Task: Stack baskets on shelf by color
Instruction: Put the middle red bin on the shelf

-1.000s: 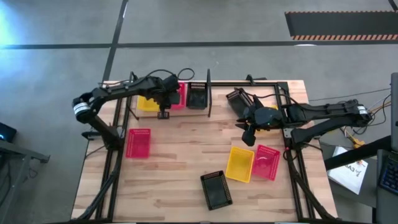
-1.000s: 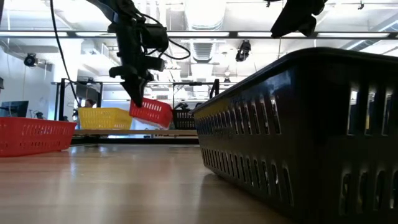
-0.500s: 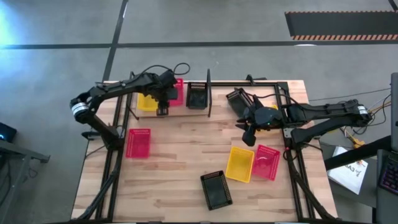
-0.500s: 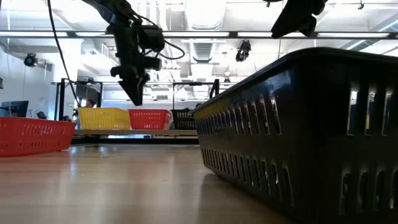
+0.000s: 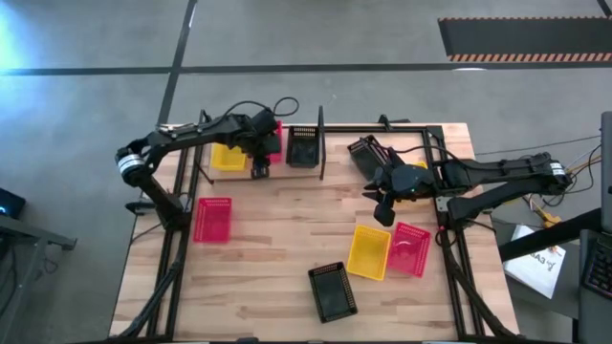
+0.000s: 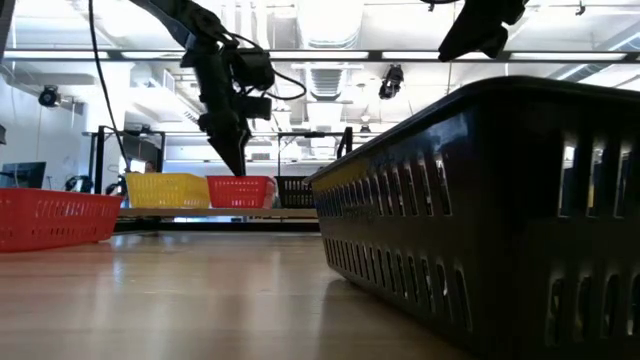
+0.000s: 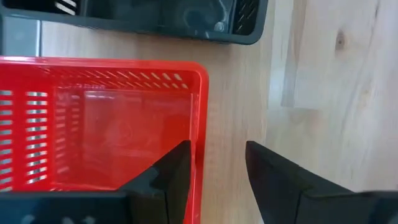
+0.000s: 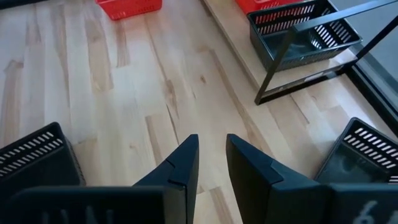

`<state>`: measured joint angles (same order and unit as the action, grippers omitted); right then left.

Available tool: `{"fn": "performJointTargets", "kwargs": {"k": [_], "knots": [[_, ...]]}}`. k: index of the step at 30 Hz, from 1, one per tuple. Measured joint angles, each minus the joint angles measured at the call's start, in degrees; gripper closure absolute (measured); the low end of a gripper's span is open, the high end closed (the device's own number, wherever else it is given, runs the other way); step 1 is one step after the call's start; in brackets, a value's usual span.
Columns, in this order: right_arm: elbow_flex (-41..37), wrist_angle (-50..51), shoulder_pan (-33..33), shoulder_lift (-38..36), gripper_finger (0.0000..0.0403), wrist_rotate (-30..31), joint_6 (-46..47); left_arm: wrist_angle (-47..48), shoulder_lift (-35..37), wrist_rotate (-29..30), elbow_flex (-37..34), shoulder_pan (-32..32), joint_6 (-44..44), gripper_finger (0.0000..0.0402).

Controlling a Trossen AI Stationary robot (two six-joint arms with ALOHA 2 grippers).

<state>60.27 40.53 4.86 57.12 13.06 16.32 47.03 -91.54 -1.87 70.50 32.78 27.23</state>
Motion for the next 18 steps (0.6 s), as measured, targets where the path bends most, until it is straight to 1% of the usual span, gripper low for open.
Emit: {"fn": "performJointTargets", "kwargs": {"k": [7,10,15,18], "knots": [[0.00,0.00,0.02,0.00,0.0325,-0.02,0.09,1.14,1.24,-2.21,0.00,-1.54,-1.88,0.0265],[0.00,0.00,0.02,0.00,0.0328,-0.02,0.11,2.50,1.29,-2.40,0.00,-2.12,-1.74,0.0265],[0.00,0.02,0.02,-0.01,0.0334,-0.02,0.06,1.91,1.28,-2.42,0.00,-2.32,-1.54,0.0265],[0.00,1.19,0.02,-0.62,0.0335,-0.06,0.42,3.54,2.06,-2.39,1.25,-2.52,-4.28,0.0265]]}}
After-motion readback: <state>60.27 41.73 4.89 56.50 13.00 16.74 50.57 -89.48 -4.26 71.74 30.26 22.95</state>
